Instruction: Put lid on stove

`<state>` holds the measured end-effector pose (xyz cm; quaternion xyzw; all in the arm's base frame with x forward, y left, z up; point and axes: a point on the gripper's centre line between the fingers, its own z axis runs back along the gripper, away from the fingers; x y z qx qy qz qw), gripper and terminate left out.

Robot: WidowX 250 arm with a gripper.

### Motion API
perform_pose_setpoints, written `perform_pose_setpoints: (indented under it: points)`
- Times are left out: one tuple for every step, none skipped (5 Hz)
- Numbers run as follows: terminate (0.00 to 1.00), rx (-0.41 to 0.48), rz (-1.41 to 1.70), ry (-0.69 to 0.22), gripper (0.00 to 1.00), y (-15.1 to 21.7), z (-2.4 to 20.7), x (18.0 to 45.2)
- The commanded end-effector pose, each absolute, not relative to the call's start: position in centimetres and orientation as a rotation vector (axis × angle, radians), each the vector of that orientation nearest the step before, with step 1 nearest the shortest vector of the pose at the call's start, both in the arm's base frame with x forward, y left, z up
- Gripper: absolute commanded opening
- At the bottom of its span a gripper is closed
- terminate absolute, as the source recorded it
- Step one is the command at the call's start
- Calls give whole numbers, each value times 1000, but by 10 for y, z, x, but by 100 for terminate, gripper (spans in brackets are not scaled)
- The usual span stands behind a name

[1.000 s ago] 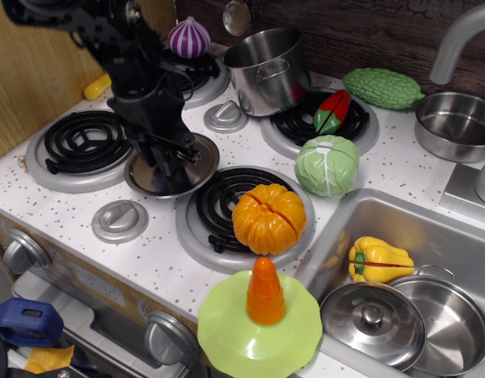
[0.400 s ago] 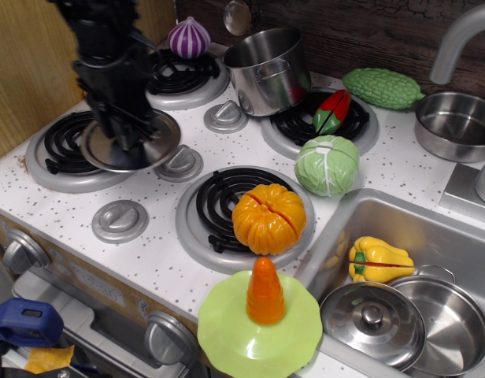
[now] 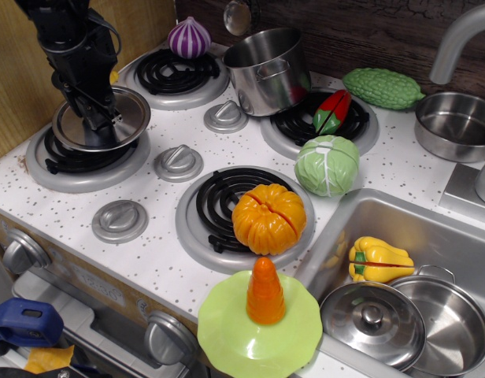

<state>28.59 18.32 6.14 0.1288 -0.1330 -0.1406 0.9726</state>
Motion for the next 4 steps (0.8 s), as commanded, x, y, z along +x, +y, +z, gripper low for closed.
perform_pose_setpoints:
  points:
    - [0, 290, -311, -307, 0, 206, 63, 281]
    - [0, 321, -339, -318, 100, 221, 53, 277]
    - [0, 318, -357, -341, 100, 223, 48, 277]
    - [100, 318, -357, -341, 100, 223, 48, 277]
